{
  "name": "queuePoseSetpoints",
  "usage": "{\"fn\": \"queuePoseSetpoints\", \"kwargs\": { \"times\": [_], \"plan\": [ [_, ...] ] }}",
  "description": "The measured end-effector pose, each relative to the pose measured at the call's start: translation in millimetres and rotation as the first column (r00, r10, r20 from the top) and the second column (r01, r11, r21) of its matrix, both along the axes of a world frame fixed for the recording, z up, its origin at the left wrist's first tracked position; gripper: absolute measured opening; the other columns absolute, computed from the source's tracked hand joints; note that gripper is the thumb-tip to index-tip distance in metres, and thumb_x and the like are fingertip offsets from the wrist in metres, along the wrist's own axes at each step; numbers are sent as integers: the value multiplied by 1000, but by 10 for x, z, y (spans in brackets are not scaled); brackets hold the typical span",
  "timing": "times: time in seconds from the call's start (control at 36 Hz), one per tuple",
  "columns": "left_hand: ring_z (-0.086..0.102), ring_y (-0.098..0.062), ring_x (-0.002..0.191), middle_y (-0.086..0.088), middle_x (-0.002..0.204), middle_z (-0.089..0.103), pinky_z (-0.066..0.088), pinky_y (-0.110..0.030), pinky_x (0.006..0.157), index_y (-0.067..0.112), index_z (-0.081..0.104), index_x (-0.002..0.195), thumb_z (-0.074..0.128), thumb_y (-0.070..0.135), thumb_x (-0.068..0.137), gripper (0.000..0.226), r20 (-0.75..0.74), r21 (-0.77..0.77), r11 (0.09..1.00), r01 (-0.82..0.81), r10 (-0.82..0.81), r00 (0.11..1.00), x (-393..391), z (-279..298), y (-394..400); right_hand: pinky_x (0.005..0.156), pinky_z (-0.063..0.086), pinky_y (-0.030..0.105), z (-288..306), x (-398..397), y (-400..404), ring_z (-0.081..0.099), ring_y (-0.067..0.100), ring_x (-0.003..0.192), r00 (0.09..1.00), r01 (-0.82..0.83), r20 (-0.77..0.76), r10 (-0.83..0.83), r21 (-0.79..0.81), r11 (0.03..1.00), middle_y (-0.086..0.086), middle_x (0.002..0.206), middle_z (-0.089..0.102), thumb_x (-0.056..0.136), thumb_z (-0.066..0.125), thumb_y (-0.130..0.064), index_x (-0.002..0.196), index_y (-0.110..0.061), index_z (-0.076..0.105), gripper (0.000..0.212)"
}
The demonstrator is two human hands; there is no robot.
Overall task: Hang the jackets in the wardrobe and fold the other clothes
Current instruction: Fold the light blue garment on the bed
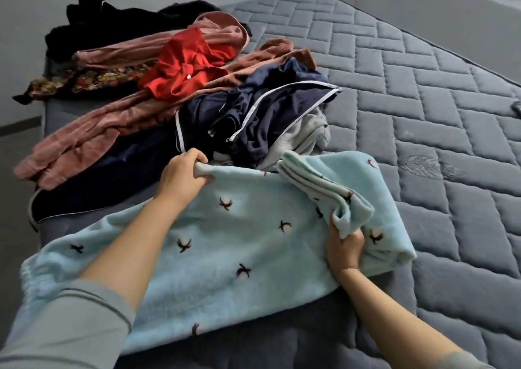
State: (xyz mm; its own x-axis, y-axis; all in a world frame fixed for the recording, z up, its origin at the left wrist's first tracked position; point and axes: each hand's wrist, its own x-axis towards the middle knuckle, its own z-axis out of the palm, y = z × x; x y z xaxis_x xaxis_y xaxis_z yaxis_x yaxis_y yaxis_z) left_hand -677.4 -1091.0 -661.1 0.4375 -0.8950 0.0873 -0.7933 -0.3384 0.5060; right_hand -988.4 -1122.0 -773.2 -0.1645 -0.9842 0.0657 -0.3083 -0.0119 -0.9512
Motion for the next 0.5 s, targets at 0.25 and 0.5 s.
{"fn": "queuePoseSetpoints", "kwargs": {
  "times": [0.25,0.5],
  "plan": [
    [54,-33,79,-12,84,58,48,-41,72,2,73,101,64,-26,52,57,204,-179,964,199,-161,966,-567,-375,909,82,43,31,230,-75,44,59,12,93,996,-94,3,94,-19,995,6,99,68,80,44,-61,103,-15,66,56],
    [50,-33,119,-14,131,51,42,-41,99,11,57,131,52,11,94,38,-2,-26,997,73,-73,997,-764,-930,1301,51,37,16,1097,195,245,43,-6,56,946,-270,121,300,-219,938,-10,58,56,83,50,-58,80,-30,62,31]
  ]
}}
